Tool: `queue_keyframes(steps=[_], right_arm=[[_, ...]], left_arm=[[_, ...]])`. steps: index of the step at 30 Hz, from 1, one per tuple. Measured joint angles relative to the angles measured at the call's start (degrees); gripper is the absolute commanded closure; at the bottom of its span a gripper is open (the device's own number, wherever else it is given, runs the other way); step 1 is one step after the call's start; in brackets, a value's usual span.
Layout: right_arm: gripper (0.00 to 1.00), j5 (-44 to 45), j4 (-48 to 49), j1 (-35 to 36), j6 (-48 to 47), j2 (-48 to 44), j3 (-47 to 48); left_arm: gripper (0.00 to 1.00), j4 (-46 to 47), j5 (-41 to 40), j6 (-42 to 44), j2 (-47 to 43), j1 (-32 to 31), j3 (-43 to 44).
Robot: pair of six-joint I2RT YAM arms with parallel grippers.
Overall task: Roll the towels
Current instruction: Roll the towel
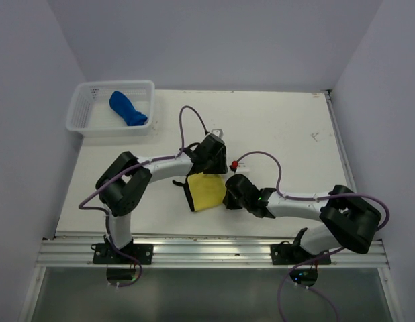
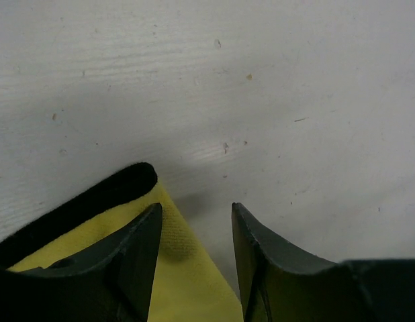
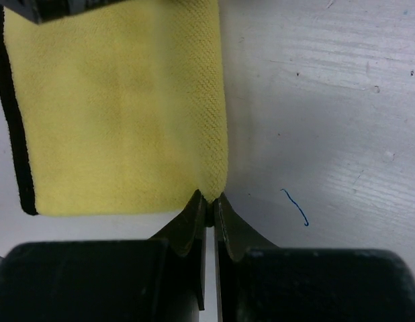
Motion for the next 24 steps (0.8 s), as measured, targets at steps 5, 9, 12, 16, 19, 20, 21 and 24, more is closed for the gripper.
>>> queue_keyframes(steps=[5, 9, 12, 16, 19, 20, 21, 24], right_arm=[[1.0, -0.1, 0.9, 0.0, 1.0, 0.6, 0.0], [1.0, -0.3, 2.0, 0.0, 1.7, 1.1, 0.0], [1.0, -0.4, 2.1, 0.0, 2.1, 1.1, 0.0], [1.0, -0.4, 2.1, 0.0, 2.5, 1.1, 0.0], [1.0, -0.4, 2.3, 0.0, 2.6, 1.1, -0.1], [1.0, -0.4, 2.4, 0.0, 2.7, 1.1, -0.1], [1.0, -0.4, 2.4, 0.0, 2.8, 1.1, -0.2], [1.0, -0.4, 2.8, 0.0, 3.0, 1.1, -0.4]], left_arm=[[0.5, -1.2, -1.7, 0.9, 0.0, -0.1, 0.6], [0.5, -1.5, -2.8, 1.0, 0.1, -0.4, 0.6], [0.5, -1.3, -3.3, 1.0, 0.1, -0.7, 0.6], [0.5, -0.7, -3.3, 1.1, 0.1, -0.7, 0.6], [0.5, -0.6, -3.7, 1.3, -0.7, -0.8, 0.6], [0.5, -0.6, -3.9, 1.6, -1.3, -0.8, 0.6], [0.5, -0.6, -4.2, 1.9, -1.9, -0.9, 0.6], [0.5, -0.7, -5.5, 2.4, -4.4, -0.9, 0.6]])
